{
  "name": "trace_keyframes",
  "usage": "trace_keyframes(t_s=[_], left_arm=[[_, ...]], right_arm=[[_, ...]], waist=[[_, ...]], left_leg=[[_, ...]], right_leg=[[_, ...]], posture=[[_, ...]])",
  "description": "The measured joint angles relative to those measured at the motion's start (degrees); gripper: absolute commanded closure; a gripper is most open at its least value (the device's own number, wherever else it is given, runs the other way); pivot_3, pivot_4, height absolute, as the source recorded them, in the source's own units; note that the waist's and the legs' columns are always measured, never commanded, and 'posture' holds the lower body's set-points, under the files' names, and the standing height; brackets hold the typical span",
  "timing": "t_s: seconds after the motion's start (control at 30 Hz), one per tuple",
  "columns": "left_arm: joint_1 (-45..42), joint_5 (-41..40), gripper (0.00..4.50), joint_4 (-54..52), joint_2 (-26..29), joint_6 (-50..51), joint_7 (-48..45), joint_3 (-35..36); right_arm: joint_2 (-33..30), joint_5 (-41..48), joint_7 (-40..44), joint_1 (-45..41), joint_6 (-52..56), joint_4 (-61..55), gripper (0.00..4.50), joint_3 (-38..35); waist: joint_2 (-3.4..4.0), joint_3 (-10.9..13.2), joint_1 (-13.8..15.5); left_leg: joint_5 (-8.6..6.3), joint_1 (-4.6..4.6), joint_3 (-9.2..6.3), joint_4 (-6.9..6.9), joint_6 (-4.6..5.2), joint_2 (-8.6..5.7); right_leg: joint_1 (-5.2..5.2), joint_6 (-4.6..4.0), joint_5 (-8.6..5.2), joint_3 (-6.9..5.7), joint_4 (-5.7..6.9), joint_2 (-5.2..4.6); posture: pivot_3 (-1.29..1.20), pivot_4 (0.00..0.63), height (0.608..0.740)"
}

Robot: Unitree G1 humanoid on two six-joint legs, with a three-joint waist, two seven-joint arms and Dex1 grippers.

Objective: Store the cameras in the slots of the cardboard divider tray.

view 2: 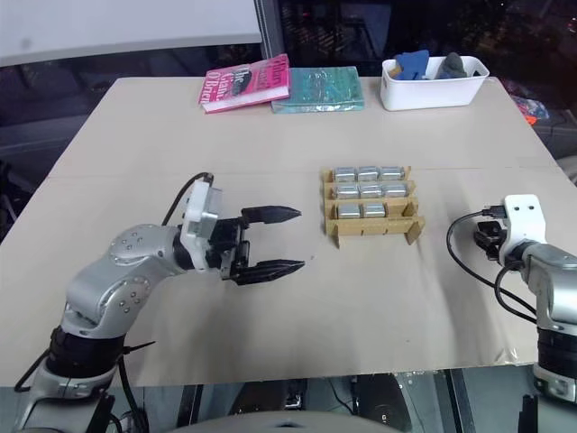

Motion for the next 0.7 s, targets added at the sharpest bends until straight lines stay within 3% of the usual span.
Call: trace_keyframes(t_s=[0.13, 0.27, 0.47, 0.7], left_arm=[[-8.2, -12.0, 0.0, 2.3, -3.5, 13.1, 11.1, 3.9], [-17.5, -23.9, 0.0, 7.2, -5.1, 26.8, 20.4, 5.1], [-24.4, -30.5, 0.0, 18.8, -13.0, 39.4, 34.9, 4.3], [-26.3, -32.3, 0.0, 22.0, -17.0, 41.7, 42.4, 6.1]], right_arm=[[-5.6, 0.4, 8.1, 7.4, -13.5, -15.0, 2.54, 4.5], [-7.0, 1.2, 12.3, 5.8, -22.4, -29.7, 2.54, 10.4], [-5.9, -5.0, 10.8, -2.9, -27.9, -31.6, 2.54, 22.9], [-4.0, -8.9, 10.0, -5.2, -29.4, -31.4, 2.54, 27.5]], waist=[[0.1, 0.1, 0.1], [0.04, 0.1, -0.8], [-0.02, 0.1, -0.4], [-0.02, 0.1, 0.0]], left_leg=[[0.0, -0.15, -0.15, 0.02, 0.0, 0.0], [0.01, -0.01, -0.16, 0.04, -0.02, 0.01], [0.02, -0.05, -0.21, 0.14, -0.04, -0.04], [0.06, -0.09, -0.21, 0.08, -0.11, -0.04]], right_leg=[[-0.08, 0.03, -0.01, -0.11, 0.0, -0.02], [0.02, 0.04, -0.01, -0.1, 0.01, 0.01], [0.01, 0.04, -0.01, -0.18, 0.05, -0.03], [0.01, 0.03, 0.0, -0.21, -0.07, -0.13]], posture=[[0.0, 0.15, 0.74], [0.0, 0.15, 0.74], [0.0, 0.15, 0.74], [0.0, 0.15, 0.74]])
